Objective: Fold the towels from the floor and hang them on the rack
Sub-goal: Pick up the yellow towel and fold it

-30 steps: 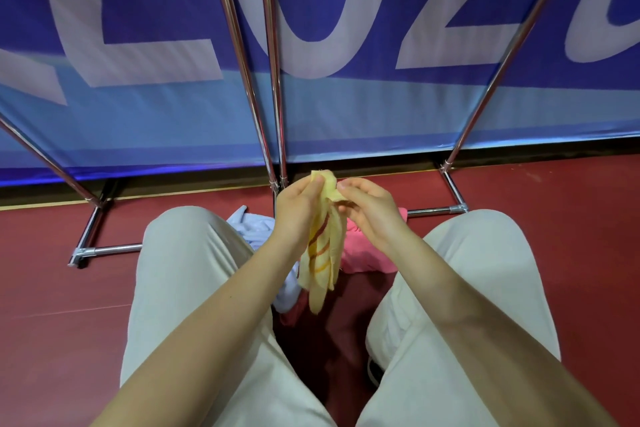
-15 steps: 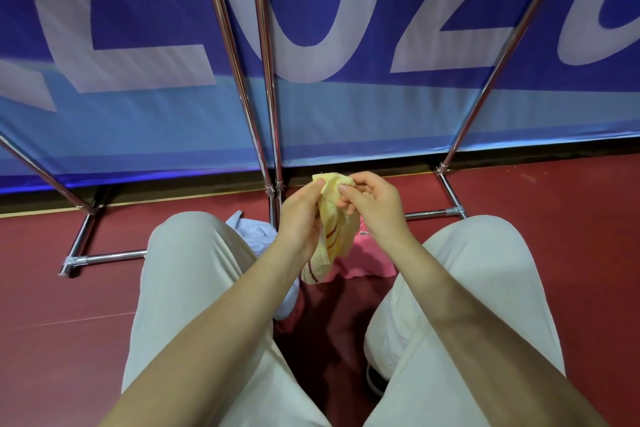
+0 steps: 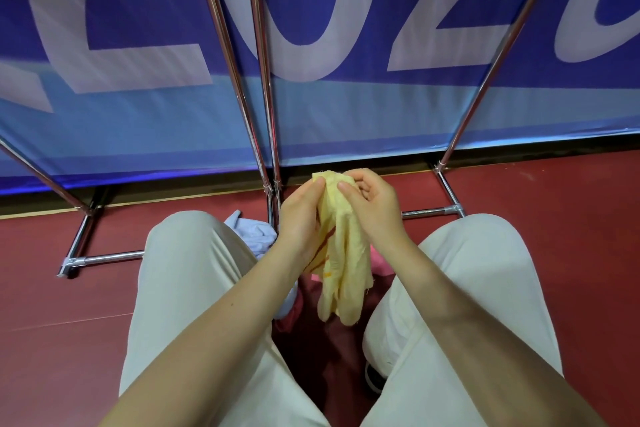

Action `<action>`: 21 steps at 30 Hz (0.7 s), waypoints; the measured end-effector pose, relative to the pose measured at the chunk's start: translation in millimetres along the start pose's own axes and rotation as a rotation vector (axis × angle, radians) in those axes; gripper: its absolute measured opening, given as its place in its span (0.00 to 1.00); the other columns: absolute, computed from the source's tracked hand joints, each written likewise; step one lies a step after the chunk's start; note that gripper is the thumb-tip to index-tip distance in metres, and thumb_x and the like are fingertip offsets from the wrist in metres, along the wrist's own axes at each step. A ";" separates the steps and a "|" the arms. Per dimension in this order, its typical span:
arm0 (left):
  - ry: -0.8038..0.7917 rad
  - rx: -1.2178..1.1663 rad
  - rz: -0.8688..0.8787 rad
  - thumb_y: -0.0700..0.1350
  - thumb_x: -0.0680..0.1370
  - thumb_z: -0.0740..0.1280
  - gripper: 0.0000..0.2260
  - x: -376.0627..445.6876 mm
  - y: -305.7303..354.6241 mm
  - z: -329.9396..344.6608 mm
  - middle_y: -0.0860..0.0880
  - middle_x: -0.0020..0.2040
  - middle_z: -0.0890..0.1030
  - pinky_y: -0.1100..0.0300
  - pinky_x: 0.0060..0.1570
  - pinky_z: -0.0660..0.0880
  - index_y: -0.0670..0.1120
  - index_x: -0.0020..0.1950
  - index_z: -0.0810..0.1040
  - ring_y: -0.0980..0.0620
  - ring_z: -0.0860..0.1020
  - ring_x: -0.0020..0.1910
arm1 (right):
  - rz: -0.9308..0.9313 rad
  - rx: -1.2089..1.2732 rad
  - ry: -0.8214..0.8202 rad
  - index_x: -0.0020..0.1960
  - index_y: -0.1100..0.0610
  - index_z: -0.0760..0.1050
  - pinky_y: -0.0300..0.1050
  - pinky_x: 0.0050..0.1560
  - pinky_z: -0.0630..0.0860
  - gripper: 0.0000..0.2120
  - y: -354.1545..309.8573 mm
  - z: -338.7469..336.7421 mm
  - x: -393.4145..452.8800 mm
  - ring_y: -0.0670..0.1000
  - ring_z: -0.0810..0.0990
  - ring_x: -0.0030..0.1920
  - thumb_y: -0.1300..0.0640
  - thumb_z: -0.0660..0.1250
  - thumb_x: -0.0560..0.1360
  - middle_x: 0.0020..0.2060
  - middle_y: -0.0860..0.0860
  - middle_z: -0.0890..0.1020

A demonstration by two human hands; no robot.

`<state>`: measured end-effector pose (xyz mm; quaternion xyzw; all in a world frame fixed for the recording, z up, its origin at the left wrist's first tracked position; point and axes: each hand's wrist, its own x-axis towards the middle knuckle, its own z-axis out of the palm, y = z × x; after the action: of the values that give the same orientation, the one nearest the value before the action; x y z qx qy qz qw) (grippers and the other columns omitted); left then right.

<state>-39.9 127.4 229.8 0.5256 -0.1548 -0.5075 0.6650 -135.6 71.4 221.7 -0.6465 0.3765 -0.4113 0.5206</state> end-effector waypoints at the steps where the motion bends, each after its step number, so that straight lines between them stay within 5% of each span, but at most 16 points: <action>1: -0.007 -0.006 0.000 0.39 0.82 0.58 0.13 -0.3 -1.2 -0.2 0.51 0.27 0.77 0.67 0.25 0.71 0.42 0.40 0.76 0.57 0.75 0.25 | -0.004 0.013 -0.002 0.49 0.55 0.79 0.47 0.53 0.78 0.06 -1.2 -0.1 -0.9 0.49 0.82 0.48 0.65 0.67 0.75 0.44 0.50 0.83; 4: -0.016 -0.023 -0.004 0.41 0.82 0.59 0.11 1.3 -3.7 -1.7 0.42 0.41 0.82 0.62 0.34 0.77 0.37 0.53 0.79 0.50 0.80 0.37 | -0.021 0.038 -0.005 0.51 0.54 0.80 0.45 0.54 0.78 0.09 -5.9 0.7 -3.7 0.47 0.82 0.50 0.65 0.66 0.76 0.46 0.47 0.84; 10: -0.026 -0.087 -0.034 0.44 0.83 0.58 0.14 6.9 -6.5 -3.3 0.42 0.50 0.83 0.60 0.47 0.79 0.37 0.59 0.79 0.50 0.82 0.49 | 0.020 0.168 0.051 0.48 0.55 0.81 0.44 0.51 0.78 0.07 -10.7 3.6 -4.7 0.49 0.83 0.48 0.65 0.66 0.76 0.44 0.51 0.85; 14: -0.056 -0.129 -0.071 0.43 0.83 0.58 0.13 6.4 -6.8 -1.4 0.43 0.48 0.84 0.62 0.47 0.79 0.38 0.57 0.79 0.51 0.83 0.48 | 0.075 0.210 0.071 0.48 0.59 0.79 0.41 0.47 0.78 0.05 -9.2 5.6 -2.2 0.49 0.82 0.45 0.65 0.66 0.76 0.42 0.54 0.84; 21: -0.049 -0.215 -0.107 0.43 0.83 0.59 0.11 3.0 -8.7 1.6 0.48 0.40 0.85 0.64 0.41 0.79 0.41 0.50 0.79 0.56 0.84 0.42 | 0.219 0.246 0.115 0.47 0.56 0.78 0.52 0.51 0.77 0.04 1.9 7.6 2.9 0.53 0.81 0.46 0.61 0.65 0.77 0.43 0.55 0.82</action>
<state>-44.2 124.6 222.0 0.4462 -0.0876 -0.5686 0.6855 -127.6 71.1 219.4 -0.5085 0.4207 -0.4312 0.6152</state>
